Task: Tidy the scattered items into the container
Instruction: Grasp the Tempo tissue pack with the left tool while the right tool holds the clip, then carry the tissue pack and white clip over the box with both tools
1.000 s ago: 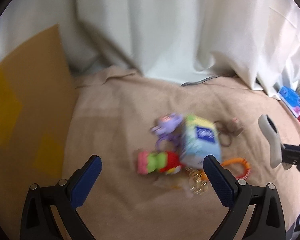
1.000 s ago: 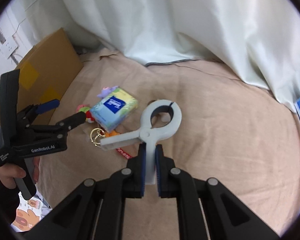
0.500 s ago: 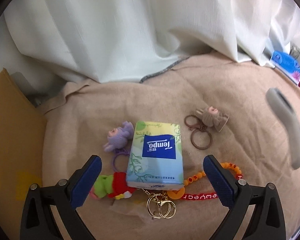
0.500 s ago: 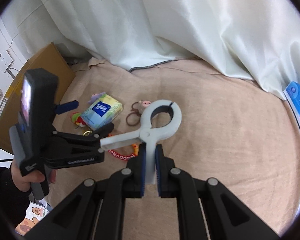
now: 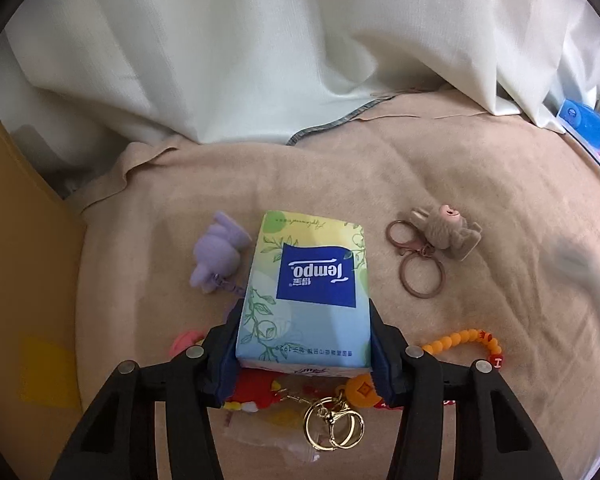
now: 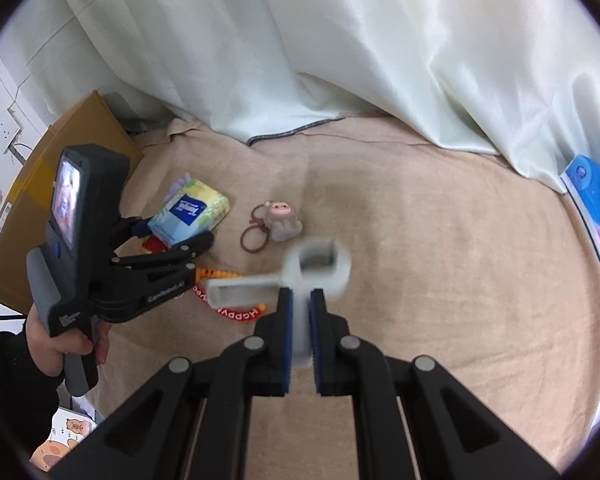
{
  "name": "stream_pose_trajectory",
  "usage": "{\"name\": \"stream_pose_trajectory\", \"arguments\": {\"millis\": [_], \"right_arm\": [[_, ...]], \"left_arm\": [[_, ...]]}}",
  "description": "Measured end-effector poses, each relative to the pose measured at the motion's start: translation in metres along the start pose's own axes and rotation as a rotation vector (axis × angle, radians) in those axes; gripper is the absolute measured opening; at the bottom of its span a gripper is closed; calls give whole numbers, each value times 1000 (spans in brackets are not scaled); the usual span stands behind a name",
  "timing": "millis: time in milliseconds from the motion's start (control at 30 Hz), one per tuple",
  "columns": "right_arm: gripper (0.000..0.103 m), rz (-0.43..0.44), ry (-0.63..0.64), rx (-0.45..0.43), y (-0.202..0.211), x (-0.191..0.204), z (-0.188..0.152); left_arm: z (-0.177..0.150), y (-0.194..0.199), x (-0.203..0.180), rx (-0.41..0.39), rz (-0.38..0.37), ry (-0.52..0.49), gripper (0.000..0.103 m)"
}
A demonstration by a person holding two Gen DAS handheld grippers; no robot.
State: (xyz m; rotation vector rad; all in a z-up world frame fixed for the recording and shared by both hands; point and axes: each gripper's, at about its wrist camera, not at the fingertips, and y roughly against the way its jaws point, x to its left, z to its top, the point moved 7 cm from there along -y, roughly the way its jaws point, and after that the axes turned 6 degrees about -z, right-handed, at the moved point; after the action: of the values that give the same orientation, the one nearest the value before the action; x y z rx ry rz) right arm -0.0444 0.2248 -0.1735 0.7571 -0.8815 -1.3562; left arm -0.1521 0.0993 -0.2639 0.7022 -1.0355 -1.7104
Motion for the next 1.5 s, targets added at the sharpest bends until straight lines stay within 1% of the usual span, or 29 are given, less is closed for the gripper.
{"name": "stream_pose_trajectory", "arguments": {"millis": [100, 233, 333, 400, 533, 633, 700, 767, 833, 867, 900, 933, 967, 1000, 1033, 1067, 1200, 1267, 1367, 1400, 1433, 1467, 1500], "right_arm": [[9, 1, 6, -7, 0, 1, 2], [9, 7, 45, 5, -4, 8, 1], [8, 9, 45, 23, -6, 7, -3], [8, 11, 47, 55, -9, 6, -9], [8, 3, 59, 78, -14, 5, -24], [8, 16, 42, 78, -18, 3, -31], [8, 9, 32, 73, -20, 0, -34], [8, 14, 38, 109, -25, 0, -39], [9, -12, 45, 100, -19, -2, -40], [10, -14, 46, 97, -13, -3, -40], [18, -16, 44, 102, -8, -5, -42], [29, -26, 41, 110, -1, -7, -45], [35, -29, 38, 118, 4, -9, -50], [45, -26, 44, 132, 7, -9, -58], [46, -34, 57, 151, 9, -9, -67], [46, -46, 70, 169, 8, -8, -78], [46, -32, 108, 220, -1, 4, -110], [46, -24, 113, 220, -4, 9, -115], [46, -20, 107, 203, -6, 13, -113], [44, -22, 113, 203, -9, 14, -113], [36, -25, 116, 208, -12, 14, -112], [32, -25, 116, 213, -14, 14, -111], [18, -23, 118, 219, -17, 14, -110]], "left_arm": [[-3, -1, 2, 7, -4, 9, 53], [-7, 1, 3, 2, 0, -10, 53], [-6, 0, 5, -3, 0, -10, 53], [-6, 0, 5, -7, 0, -4, 53], [-6, -1, 5, -8, 3, -12, 53], [-6, -1, 5, -10, 4, -20, 53], [-6, -1, 6, -12, 1, -18, 53], [-6, 0, 6, -14, 0, -11, 53], [-6, 1, 7, -19, 0, -7, 53], [-5, 2, 8, -25, 3, -4, 53], [-5, 3, 8, -34, 8, -1, 53], [-5, 2, 9, -33, 5, 2, 53], [-5, 2, 8, -32, 3, 2, 53], [-5, 2, 8, -33, 5, 0, 53], [-5, 2, 7, -33, 2, 0, 53], [-5, 2, 7, -33, -1, 0, 53], [-5, 0, 5, -31, 3, -12, 53], [-5, 0, 5, -30, 3, -17, 53], [-4, 0, 4, -27, 3, -17, 53], [-4, 0, 4, -25, 4, -18, 53], [-3, 0, 4, -24, 4, -18, 53], [-3, 0, 4, -26, 3, -17, 53], [-2, 0, 4, -25, 1, -13, 53]]}}
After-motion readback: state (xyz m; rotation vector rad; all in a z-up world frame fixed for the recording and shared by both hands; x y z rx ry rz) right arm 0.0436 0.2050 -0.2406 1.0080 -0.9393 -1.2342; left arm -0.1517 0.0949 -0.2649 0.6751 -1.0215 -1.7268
